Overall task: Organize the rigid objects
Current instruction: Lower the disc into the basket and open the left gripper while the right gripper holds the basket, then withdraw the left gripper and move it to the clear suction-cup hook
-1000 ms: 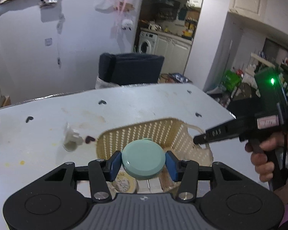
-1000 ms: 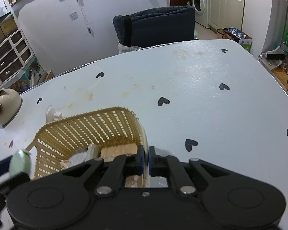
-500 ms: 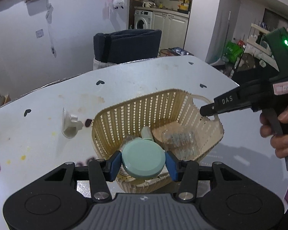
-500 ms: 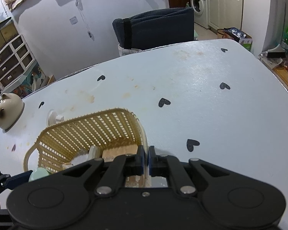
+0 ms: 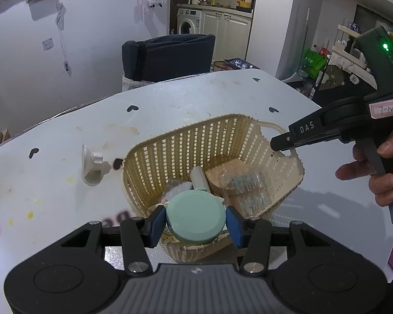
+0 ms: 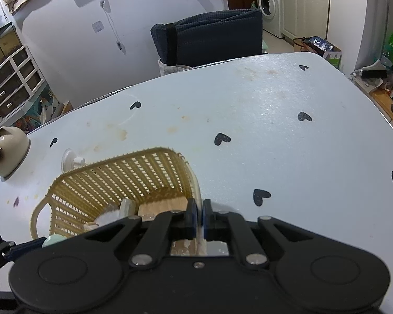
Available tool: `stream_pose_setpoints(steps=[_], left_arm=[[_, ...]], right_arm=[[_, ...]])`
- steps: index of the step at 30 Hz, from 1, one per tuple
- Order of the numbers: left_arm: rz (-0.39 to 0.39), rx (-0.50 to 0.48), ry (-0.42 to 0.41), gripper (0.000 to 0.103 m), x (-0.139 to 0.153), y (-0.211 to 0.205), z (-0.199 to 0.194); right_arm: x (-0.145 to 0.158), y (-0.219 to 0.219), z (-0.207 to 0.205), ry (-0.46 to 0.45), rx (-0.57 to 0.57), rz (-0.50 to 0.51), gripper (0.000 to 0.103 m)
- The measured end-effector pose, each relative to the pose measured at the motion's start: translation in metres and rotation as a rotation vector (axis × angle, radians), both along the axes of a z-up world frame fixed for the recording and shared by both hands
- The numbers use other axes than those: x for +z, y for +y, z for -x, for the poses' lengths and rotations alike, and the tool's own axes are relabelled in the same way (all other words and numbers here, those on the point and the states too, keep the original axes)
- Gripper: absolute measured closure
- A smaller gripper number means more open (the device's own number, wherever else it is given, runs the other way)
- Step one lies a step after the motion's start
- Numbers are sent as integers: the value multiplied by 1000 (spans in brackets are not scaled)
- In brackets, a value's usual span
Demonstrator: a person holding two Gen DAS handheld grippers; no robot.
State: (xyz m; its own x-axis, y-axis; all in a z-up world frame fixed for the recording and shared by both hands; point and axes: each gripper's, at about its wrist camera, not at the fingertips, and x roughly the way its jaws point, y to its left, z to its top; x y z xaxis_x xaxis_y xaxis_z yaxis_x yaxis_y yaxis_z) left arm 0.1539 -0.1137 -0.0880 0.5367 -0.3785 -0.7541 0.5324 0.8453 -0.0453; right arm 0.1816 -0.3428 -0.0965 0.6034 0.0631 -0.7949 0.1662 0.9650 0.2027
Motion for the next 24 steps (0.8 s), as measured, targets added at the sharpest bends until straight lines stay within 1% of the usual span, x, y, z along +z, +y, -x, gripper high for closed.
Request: stream_pose_setpoints(steps=[6, 10, 21, 23, 24], left_arm=[[14, 1, 3, 49, 2, 1, 1], [34, 2, 9, 42, 3, 3, 1], [34, 2, 8, 40, 4, 2, 3], [36, 2, 9, 38, 5, 2, 3], [40, 1, 8, 35, 5, 2, 3]], right_arm=[[0, 0, 0, 1, -5, -5, 98], [-1, -2, 1, 1, -4, -12, 98], [0, -2, 0, 3, 4, -12, 98], [0, -2, 0, 4, 6, -13, 98], [0, -2, 0, 5, 7, -13, 98]])
